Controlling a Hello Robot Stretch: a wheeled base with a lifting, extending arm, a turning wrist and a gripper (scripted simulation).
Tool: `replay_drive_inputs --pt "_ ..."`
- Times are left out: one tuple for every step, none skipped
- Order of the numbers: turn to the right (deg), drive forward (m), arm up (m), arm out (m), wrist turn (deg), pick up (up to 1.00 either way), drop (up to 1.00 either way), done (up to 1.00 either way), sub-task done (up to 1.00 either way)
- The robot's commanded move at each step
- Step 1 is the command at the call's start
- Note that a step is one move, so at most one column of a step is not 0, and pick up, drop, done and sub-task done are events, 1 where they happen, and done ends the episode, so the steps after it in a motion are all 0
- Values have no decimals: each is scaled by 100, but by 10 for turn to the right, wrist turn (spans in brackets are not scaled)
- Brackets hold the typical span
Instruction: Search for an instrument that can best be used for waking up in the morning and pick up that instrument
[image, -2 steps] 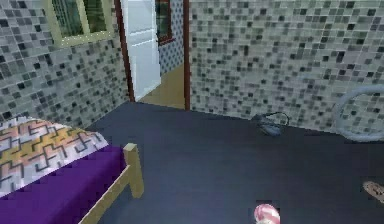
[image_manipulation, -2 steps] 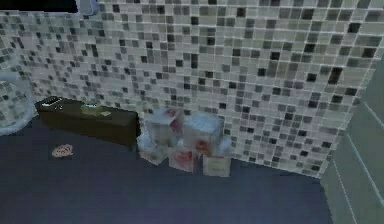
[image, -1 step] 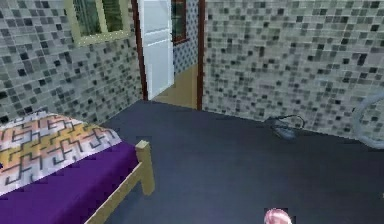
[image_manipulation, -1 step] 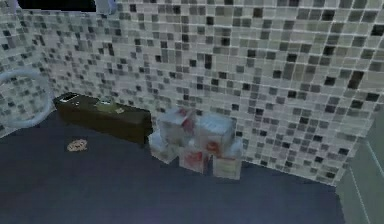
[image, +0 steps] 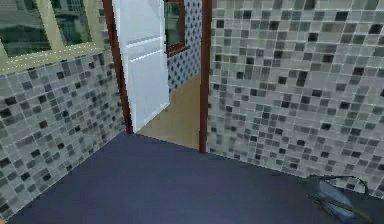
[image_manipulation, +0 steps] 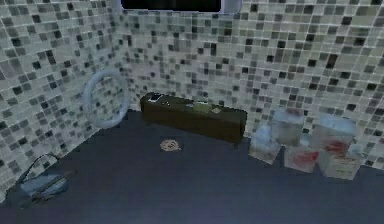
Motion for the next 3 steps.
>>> replay_drive_inputs --pt "0 30 0 0 0 0 0 0 0" --pt "-120 0 0 0 0 0 0 0 0" --pt "0 100 0 0 0 0 0 0 0"
